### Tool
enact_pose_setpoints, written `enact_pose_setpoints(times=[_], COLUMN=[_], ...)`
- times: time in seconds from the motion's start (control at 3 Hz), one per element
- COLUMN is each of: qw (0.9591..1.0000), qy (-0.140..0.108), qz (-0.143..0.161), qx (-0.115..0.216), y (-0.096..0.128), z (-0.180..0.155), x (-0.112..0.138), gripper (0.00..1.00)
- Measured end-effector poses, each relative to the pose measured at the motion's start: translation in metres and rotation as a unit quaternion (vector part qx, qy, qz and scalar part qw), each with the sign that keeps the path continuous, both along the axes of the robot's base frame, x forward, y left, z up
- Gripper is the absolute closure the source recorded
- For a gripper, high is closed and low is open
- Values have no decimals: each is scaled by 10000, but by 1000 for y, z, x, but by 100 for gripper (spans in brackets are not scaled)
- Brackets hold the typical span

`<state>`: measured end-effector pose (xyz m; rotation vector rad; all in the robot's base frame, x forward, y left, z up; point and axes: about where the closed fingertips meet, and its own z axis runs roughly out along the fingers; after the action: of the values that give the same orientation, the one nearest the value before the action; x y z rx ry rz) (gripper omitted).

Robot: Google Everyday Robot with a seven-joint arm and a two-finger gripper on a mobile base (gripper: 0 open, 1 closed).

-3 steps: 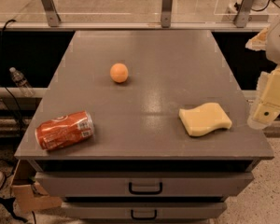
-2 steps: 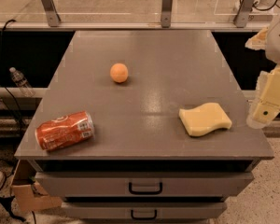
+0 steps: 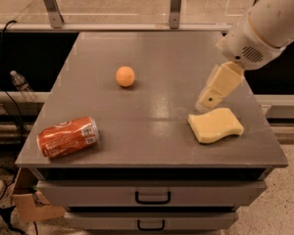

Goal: Move orange near coke can

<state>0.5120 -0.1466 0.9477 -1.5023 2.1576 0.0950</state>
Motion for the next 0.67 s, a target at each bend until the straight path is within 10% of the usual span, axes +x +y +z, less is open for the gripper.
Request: enact_pose_setpoints(times=[0.67], qw=[9914], qy=[-431], qz=[-910], qx=[833], y=[48], z=[-7], x=[58], gripper=[0])
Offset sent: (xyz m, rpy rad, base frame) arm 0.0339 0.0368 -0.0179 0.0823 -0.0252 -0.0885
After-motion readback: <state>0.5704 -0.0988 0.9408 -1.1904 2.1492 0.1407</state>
